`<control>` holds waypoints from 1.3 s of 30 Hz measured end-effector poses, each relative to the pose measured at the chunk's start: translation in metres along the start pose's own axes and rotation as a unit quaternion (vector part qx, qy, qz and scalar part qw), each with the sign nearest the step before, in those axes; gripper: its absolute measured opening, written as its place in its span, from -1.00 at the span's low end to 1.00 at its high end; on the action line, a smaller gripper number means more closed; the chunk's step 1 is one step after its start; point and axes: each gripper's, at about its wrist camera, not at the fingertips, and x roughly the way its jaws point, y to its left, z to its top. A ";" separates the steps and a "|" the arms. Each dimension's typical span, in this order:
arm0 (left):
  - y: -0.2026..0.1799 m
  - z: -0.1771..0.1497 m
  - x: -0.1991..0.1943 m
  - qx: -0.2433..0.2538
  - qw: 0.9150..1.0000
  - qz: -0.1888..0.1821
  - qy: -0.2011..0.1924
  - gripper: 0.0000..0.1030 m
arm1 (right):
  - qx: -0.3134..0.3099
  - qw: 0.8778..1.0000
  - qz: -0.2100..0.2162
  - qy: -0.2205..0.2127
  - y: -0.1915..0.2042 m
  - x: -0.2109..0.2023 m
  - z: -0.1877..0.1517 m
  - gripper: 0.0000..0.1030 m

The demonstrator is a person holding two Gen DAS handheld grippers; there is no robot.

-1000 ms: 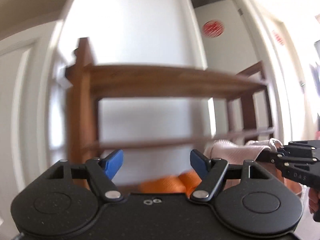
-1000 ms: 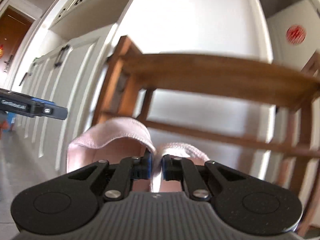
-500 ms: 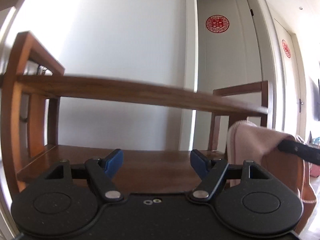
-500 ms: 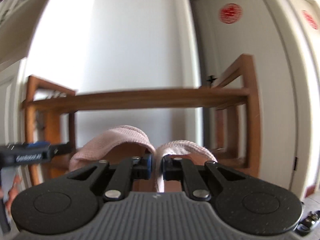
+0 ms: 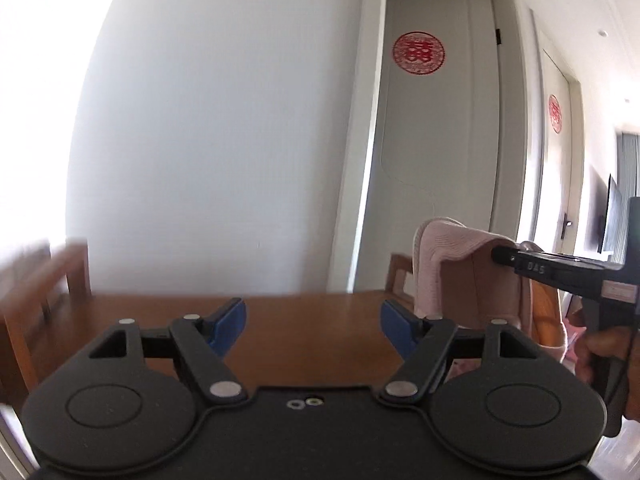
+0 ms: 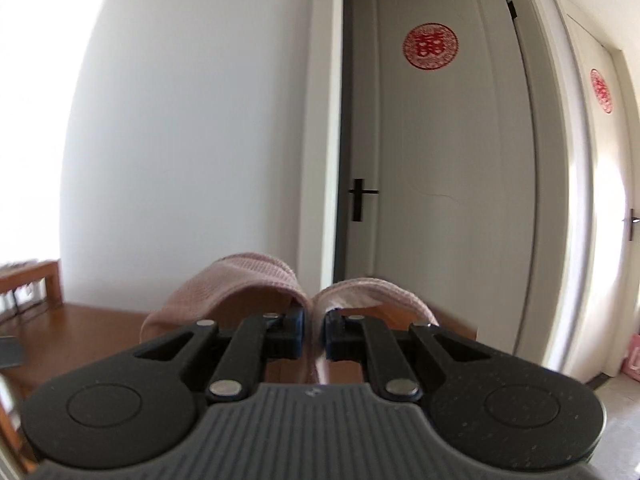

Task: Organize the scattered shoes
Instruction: 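Lift the pink slippers with the right tool onto the rack's top shelf, then open the right tool and move it to the black-and-white sneakers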

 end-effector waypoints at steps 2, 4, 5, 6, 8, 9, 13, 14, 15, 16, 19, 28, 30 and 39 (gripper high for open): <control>0.004 0.015 0.017 0.006 1.000 0.010 0.011 0.45 | 0.008 1.000 -0.006 0.002 0.003 0.012 0.014 -0.78; 0.005 0.022 0.034 0.000 0.999 0.025 0.027 0.45 | 0.021 1.000 -0.004 0.012 0.003 0.027 0.019 -0.78; 0.004 0.024 0.040 -0.004 0.999 0.033 0.031 0.45 | 0.027 0.999 -0.002 0.018 0.003 0.036 0.021 -0.78; 0.003 0.026 0.046 -0.008 0.998 0.042 0.035 0.45 | 0.031 0.999 0.005 0.026 0.001 0.050 0.021 -0.78; 0.002 0.027 0.057 -0.015 0.997 0.060 0.044 0.45 | 0.034 0.999 0.015 0.035 -0.002 0.068 0.022 -0.78; 0.003 0.026 0.057 -0.022 0.997 0.066 0.045 0.45 | 0.031 0.998 0.023 0.042 -0.005 0.082 0.022 -0.78; 0.000 0.025 0.093 -0.047 0.991 0.099 0.077 0.45 | 0.039 0.995 0.040 0.080 -0.023 0.133 0.020 -0.78; -0.001 0.025 0.099 -0.053 0.990 0.103 0.083 0.45 | 0.040 0.994 0.044 0.092 -0.027 0.146 0.019 -0.78; -0.002 0.025 0.106 -0.058 0.988 0.110 0.087 0.45 | 0.041 0.993 0.048 0.103 -0.030 0.160 0.018 -0.78; -0.003 0.024 0.115 -0.064 0.987 0.118 0.091 0.45 | 0.040 0.991 0.058 0.115 -0.033 0.177 0.016 -0.78; -0.004 0.023 0.135 -0.072 0.982 0.137 0.104 0.45 | 0.014 0.987 0.084 0.139 -0.030 0.216 0.013 -0.78; -0.004 0.015 0.163 -0.088 0.971 0.181 0.129 0.45 | 0.023 0.961 0.119 0.248 -0.024 0.326 -0.002 -0.77; -0.005 0.014 0.163 -0.091 0.969 0.187 0.134 0.45 | 0.028 0.954 0.122 0.271 -0.024 0.346 -0.004 -0.76; -0.007 0.009 0.146 -0.102 0.958 0.219 0.152 0.45 | 0.004 0.936 0.121 0.330 -0.018 0.380 -0.007 -0.26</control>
